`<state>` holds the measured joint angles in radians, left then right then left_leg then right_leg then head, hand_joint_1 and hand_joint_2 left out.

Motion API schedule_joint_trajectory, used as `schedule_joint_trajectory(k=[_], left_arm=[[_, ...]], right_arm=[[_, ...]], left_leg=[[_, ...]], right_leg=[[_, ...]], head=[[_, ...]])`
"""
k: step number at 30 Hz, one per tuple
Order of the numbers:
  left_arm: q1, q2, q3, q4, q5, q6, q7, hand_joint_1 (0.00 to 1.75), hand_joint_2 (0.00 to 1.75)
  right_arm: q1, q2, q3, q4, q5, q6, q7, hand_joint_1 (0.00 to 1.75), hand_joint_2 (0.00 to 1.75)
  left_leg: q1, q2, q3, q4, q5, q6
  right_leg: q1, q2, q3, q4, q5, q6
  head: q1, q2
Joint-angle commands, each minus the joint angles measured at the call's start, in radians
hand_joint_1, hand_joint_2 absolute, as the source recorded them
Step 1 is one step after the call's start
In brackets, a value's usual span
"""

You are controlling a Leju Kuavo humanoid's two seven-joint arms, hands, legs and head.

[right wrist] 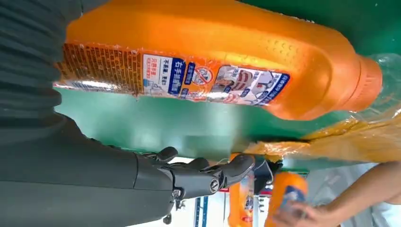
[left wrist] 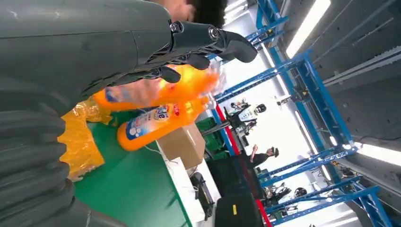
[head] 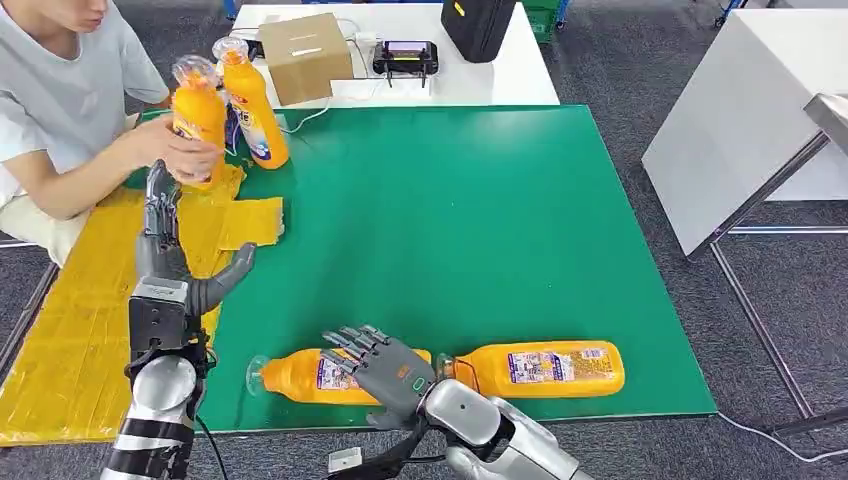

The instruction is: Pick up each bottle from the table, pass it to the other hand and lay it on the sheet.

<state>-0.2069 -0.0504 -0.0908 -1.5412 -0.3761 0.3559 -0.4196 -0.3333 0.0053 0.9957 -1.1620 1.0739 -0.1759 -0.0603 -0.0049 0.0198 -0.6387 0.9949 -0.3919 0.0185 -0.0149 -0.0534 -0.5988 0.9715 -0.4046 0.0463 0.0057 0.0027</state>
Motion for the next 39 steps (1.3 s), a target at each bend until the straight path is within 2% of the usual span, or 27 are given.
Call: schedule_joint_trajectory(k=[1,6,13,23,35,39], left_arm=[[-0.007,-0.009,-0.012,0.016,0.007,0.0,0.005,0.0,1.75],[0.008,-0.013,-0.005,0.001,0.033,-0.045,0.014,0.0,1.75],[-0.003,-0.019,-0.028,0.013,0.032,-0.065,0.025,0.0,1.75],[-0.007,-0.018,-0.033,0.015,0.033,-0.069,0.027,0.0,1.75],[-0.03,-0.022,-0.068,0.045,0.042,-0.081,0.035,0.0,1.75],[-0.031,-0.025,-0.083,0.052,0.046,-0.085,0.032,0.0,1.75]], right_arm=[[-0.039,-0.006,0.016,0.048,0.085,-0.043,0.059,0.0,1.75],[-0.03,0.01,-0.046,0.042,0.166,-0.043,0.111,0.0,1.75],[-0.045,0.041,-0.139,0.121,0.168,-0.037,0.14,0.0,1.75],[-0.049,0.047,-0.152,0.133,0.167,-0.037,0.146,0.0,1.75],[-0.099,0.093,-0.224,0.28,0.113,-0.014,0.154,0.0,1.75],[-0.109,0.097,-0.221,0.326,0.101,-0.03,0.107,0.0,1.75]], left_leg=[[0.001,-0.001,0.004,0.0,-0.002,-0.001],[0.002,-0.001,0.006,0.001,-0.004,-0.002],[0.001,-0.002,0.005,0.0,-0.002,-0.001],[0.001,-0.001,0.005,0.0,-0.002,-0.001],[0.001,-0.002,0.004,0.0,-0.001,-0.001],[0.001,-0.002,0.006,0.0,-0.002,-0.001]], right_leg=[[0.0,0.004,0.005,0.0,-0.002,-0.002],[0.001,0.006,0.007,0.0,-0.003,-0.002],[0.0,0.003,0.005,-0.001,-0.002,-0.002],[0.0,0.004,0.005,-0.001,-0.002,-0.002],[0.0,0.003,0.005,-0.001,-0.001,-0.001],[0.0,0.003,0.006,-0.001,-0.002,-0.002]], head=[[0.0,0.0],[0.0,0.0],[0.0,0.0],[0.0,0.0],[0.0,0.0],[0.0,0.0]])
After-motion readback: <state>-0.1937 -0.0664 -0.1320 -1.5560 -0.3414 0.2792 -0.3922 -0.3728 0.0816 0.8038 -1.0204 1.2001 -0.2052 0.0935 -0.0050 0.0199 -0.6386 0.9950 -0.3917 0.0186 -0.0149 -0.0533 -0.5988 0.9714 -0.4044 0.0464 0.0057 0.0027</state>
